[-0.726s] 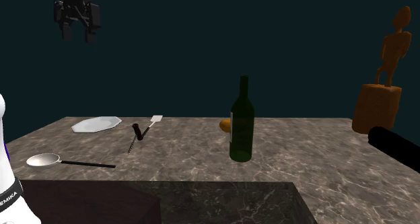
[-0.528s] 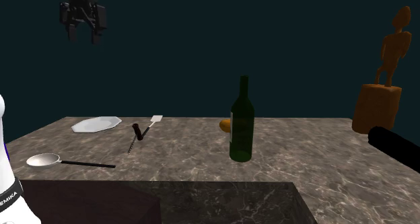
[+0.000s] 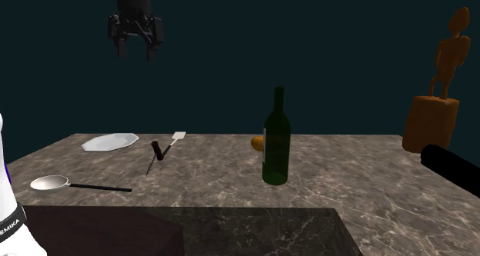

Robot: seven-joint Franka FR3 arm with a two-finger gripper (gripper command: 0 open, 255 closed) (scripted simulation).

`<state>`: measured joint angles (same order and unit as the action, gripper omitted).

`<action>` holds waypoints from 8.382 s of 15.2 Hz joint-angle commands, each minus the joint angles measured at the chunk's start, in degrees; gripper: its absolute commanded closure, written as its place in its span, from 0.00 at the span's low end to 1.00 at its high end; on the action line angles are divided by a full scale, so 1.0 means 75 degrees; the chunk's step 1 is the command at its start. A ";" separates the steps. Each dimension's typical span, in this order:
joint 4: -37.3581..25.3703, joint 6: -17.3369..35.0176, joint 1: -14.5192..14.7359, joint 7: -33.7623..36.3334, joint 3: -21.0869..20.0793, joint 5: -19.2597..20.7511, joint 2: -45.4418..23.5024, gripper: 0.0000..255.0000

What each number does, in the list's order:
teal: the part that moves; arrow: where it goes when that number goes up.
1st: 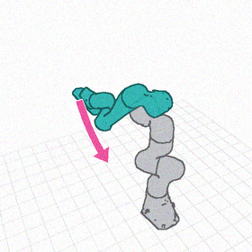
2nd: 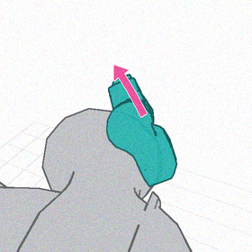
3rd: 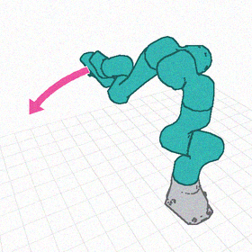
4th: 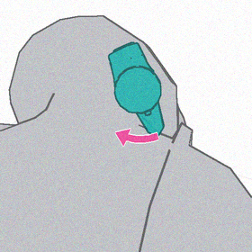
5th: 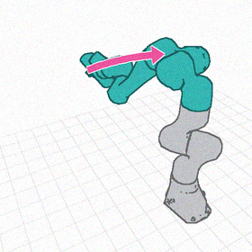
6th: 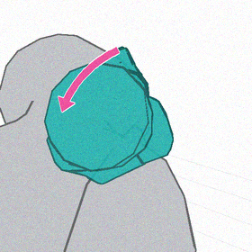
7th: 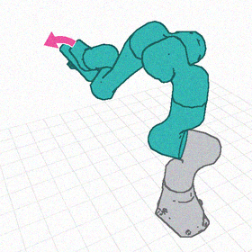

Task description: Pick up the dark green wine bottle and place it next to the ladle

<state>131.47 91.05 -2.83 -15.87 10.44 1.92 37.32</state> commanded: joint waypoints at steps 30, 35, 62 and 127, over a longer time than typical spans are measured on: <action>-0.7109 0.1370 -0.1632 -0.5653 0.2647 -0.1964 -0.8222 0.00; -0.6637 0.1865 -0.1591 -0.5688 0.2611 -0.1989 -0.8254 0.00; -0.7112 0.1406 -0.1652 -0.5655 0.2626 -0.1977 -0.8263 1.00; -0.1852 0.1176 0.2857 0.4193 -0.2844 -0.0497 -0.2418 1.00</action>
<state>117.84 99.75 18.13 14.14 -9.97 -1.56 19.55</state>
